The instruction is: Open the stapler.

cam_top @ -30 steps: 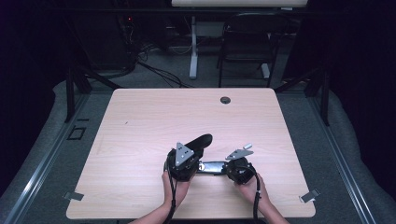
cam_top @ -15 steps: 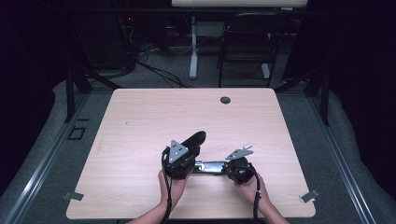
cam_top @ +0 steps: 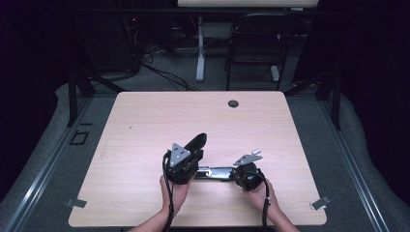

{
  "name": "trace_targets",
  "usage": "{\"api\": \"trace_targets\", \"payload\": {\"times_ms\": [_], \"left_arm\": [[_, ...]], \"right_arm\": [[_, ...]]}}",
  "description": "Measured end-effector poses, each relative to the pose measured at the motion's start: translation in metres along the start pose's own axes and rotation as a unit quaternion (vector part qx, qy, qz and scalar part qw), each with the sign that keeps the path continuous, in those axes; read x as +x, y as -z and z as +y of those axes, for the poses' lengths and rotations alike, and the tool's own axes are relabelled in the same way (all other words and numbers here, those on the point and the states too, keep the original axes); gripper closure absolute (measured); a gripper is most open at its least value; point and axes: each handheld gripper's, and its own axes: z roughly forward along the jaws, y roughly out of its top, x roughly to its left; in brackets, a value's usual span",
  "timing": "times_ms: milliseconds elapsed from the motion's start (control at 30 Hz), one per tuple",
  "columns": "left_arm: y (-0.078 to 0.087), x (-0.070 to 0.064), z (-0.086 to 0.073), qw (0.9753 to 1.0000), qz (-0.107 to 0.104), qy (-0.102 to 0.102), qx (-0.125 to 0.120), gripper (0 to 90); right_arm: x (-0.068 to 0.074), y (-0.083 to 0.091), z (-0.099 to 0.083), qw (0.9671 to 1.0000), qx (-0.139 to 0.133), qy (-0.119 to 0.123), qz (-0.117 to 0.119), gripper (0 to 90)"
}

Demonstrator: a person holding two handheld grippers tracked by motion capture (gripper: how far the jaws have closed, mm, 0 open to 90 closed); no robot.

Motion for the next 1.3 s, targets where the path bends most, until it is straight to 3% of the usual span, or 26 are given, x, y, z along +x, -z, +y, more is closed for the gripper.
{"api": "trace_targets", "payload": {"times_ms": [733,1033,1300], "left_arm": [[0.011,0.011,0.006,0.9999,0.005,0.016,0.004,90.0],[0.019,0.02,0.009,0.9993,0.011,0.036,-0.002,90.0],[0.024,0.022,0.008,0.9996,0.017,0.021,-0.004,90.0]], "right_arm": [[0.001,0.0,0.0,1.0,0.0,0.0,0.0,90.0],[0.001,0.0,0.001,1.0,0.0,0.0,0.0,90.0],[0.001,0.0,0.001,1.0,0.001,0.0,0.001,90.0]]}}
